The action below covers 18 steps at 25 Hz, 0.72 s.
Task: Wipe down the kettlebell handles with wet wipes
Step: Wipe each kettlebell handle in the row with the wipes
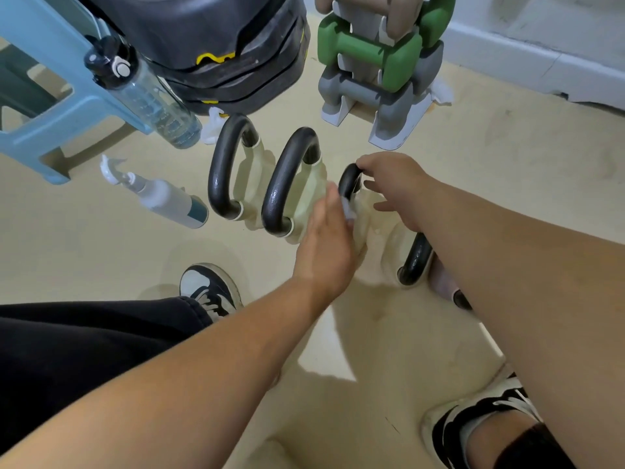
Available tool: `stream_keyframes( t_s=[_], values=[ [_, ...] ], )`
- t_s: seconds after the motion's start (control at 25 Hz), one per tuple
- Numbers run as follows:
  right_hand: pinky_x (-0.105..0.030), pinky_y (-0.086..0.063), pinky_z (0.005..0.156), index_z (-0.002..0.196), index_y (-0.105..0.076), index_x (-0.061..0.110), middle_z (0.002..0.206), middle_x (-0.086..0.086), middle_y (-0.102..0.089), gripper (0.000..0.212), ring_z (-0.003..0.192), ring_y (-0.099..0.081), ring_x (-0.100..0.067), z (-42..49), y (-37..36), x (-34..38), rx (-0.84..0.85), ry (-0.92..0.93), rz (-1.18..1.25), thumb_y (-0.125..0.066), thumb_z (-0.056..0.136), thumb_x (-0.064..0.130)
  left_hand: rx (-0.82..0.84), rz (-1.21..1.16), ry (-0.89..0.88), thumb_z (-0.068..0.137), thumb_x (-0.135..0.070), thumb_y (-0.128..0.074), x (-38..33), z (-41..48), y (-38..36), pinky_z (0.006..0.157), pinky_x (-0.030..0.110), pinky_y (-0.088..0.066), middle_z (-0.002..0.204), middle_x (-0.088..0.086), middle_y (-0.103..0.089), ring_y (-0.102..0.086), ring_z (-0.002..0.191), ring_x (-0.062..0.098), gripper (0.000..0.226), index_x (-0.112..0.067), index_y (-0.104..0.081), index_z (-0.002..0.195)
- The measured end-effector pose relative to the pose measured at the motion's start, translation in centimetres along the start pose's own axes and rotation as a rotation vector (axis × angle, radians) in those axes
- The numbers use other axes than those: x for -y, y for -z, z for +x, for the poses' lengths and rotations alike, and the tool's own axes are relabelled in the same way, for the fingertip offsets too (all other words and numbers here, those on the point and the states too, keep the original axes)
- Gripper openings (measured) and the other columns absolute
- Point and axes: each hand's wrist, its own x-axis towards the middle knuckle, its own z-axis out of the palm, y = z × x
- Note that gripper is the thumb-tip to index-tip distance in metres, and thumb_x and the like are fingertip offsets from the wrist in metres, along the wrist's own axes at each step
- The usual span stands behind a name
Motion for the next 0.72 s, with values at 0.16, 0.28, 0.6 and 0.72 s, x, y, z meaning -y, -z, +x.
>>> stream_keyframes(
  t_s=[0.16, 0.28, 0.6, 0.72],
  values=[
    [-0.048, -0.054, 0.098, 0.088, -0.06, 0.013, 0.105, -0.008, -0.062, 0.022, 0.098, -0.059, -0.026, 0.4, 0.7, -0.2, -0.087, 0.047, 0.093, -0.046, 0.095, 0.028, 0.198, 0.524, -0.101, 0.095, -0.008, -0.044, -2.7, 7.7, 0.2, 0.09, 0.036, -0.044, 0.142, 0.014, -0.04, -0.047, 0.123, 0.03, 0.069, -0.001, -0.015, 0.157],
    [-0.033, -0.049, 0.066, 0.065, -0.043, 0.024, 0.075, 0.0, -0.052, 0.033, 0.082, -0.049, -0.024, 1.0, 1.2, -0.4, -0.218, 0.105, 0.057, -0.041, 0.098, 0.026, 0.443, 0.815, -0.091, 0.092, -0.005, -0.046, -5.1, 11.9, 0.3, 0.078, 0.036, -0.044, 0.119, 0.01, -0.05, -0.053, 0.104, 0.03, 0.043, -0.01, -0.051, 0.134],
    [-0.031, -0.037, 0.066, 0.091, -0.06, 0.013, 0.089, -0.005, -0.058, 0.022, 0.093, -0.054, -0.032, 1.8, 1.5, -0.2, -0.203, 0.047, -0.03, -0.039, 0.099, 0.008, 0.46, 0.909, -0.251, 0.092, -0.011, -0.047, -5.4, 11.4, 0.0, 0.078, 0.028, -0.034, 0.108, 0.002, -0.055, -0.049, 0.11, 0.023, 0.025, -0.017, -0.062, 0.112],
    [-0.03, -0.045, 0.067, 0.107, -0.058, 0.012, 0.087, 0.0, -0.056, 0.02, 0.094, -0.056, -0.026, 1.3, 1.2, 0.4, -0.163, -0.059, 0.145, -0.043, 0.1, 0.024, 0.203, 0.636, -0.487, 0.091, -0.009, -0.043, -1.7, 7.4, 0.9, 0.101, 0.024, -0.03, 0.124, 0.005, -0.06, -0.041, 0.135, 0.03, 0.033, -0.009, -0.073, 0.104]
  ],
)
